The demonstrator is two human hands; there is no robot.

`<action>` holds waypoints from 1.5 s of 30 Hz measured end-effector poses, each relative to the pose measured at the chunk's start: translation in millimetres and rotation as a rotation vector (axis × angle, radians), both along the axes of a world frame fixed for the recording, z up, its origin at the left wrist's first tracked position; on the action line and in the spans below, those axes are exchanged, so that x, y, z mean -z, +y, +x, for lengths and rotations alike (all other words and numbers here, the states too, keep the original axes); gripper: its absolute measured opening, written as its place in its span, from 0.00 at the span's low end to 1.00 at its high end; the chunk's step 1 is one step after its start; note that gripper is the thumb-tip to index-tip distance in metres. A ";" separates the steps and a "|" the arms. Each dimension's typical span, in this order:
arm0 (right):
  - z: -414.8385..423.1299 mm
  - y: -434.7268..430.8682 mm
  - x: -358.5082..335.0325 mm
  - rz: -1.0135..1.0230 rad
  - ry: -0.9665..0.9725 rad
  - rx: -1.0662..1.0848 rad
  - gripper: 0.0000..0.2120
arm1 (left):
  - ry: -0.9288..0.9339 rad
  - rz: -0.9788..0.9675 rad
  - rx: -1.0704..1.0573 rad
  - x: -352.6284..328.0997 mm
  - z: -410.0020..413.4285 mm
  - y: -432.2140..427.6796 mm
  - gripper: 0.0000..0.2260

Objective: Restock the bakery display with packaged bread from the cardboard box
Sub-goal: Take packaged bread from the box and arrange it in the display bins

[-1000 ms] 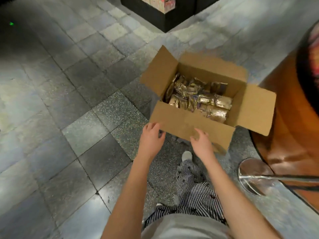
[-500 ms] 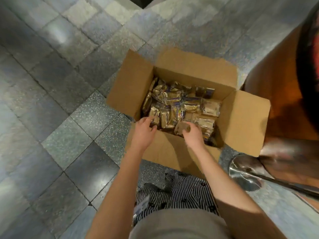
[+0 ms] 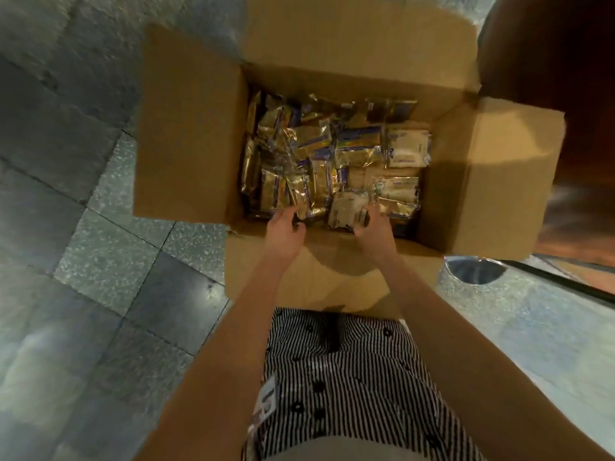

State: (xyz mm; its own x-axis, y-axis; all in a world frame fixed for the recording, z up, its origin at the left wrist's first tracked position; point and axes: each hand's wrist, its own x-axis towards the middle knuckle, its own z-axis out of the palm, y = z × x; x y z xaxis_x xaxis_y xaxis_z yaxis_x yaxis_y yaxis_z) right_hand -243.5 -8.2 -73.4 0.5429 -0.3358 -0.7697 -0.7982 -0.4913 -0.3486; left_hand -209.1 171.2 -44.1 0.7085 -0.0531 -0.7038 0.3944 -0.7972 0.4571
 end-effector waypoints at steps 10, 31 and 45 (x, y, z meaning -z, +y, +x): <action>21.5 -1.9 87.1 -0.099 -0.048 -0.170 0.35 | 0.190 -0.036 -0.097 126.7 52.7 1.5 0.22; 54.7 -29.4 114.2 -0.234 -0.005 -0.891 0.41 | 0.111 -0.208 -0.265 155.6 53.1 -12.0 0.16; 26.1 3.3 1.6 -0.164 -0.349 -0.097 0.31 | -0.255 -0.222 -0.246 22.0 80.0 31.3 0.14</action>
State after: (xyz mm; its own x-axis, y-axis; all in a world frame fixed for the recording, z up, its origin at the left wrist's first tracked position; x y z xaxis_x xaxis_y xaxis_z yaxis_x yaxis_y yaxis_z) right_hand -217.4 -4.9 -75.0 0.7976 -0.3735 -0.4736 -0.5928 -0.6305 -0.5011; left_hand -129.1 202.5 -66.2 0.8689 0.0089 -0.4949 0.4130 -0.5640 0.7151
